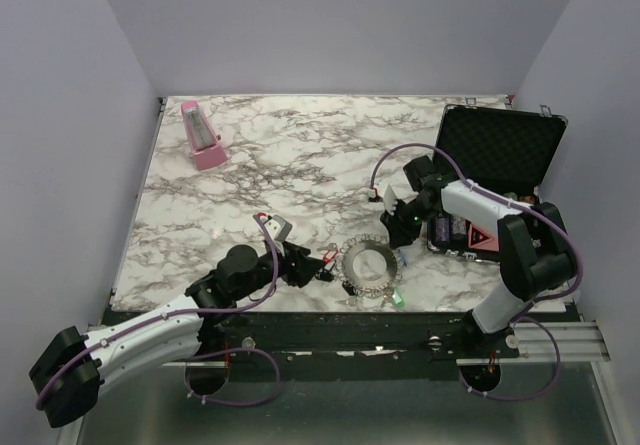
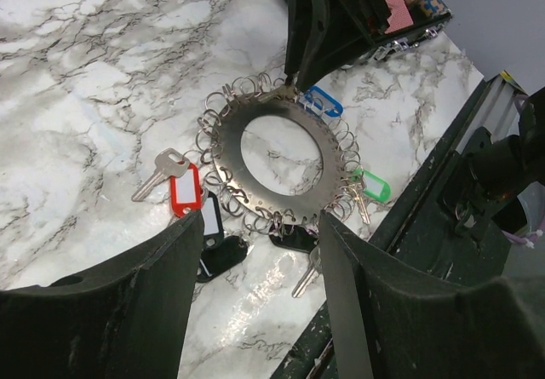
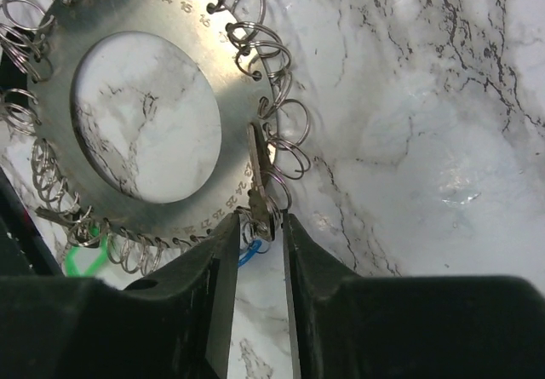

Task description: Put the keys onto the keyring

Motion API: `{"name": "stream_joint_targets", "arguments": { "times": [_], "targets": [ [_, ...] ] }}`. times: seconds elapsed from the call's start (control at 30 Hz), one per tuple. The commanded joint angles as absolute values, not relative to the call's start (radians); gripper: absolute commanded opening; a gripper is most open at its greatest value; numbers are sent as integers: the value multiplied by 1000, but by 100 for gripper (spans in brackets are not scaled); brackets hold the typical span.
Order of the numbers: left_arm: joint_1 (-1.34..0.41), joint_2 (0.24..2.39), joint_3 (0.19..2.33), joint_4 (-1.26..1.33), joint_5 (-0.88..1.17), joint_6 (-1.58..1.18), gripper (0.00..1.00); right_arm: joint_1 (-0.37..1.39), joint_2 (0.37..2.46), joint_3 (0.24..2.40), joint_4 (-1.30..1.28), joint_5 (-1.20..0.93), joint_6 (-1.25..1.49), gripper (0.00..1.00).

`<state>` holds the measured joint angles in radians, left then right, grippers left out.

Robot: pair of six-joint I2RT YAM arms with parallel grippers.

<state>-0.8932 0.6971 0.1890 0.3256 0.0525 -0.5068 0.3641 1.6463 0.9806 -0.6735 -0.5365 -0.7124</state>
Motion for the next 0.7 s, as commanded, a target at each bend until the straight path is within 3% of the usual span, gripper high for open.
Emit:
{"name": "stream_joint_targets", "arguments": {
  "times": [0.0, 0.1, 0.43, 0.53, 0.67],
  "targets": [
    [-903, 703, 215, 360, 80, -520, 64, 353, 1615, 976, -703, -597, -729, 36],
    [-905, 703, 212, 364, 80, -523, 64, 354, 1634, 986, -710, -613, -739, 36],
    [-908, 695, 210, 359, 80, -526, 64, 356, 1675, 1006, -733, -638, -752, 14],
    [-910, 689, 207, 357, 78, -528, 64, 356, 1677, 1008, -723, -631, -744, 15],
    [-911, 677, 206, 350, 75, -528, 64, 354, 1678, 1005, -713, -617, -738, 24]
  ]
}}
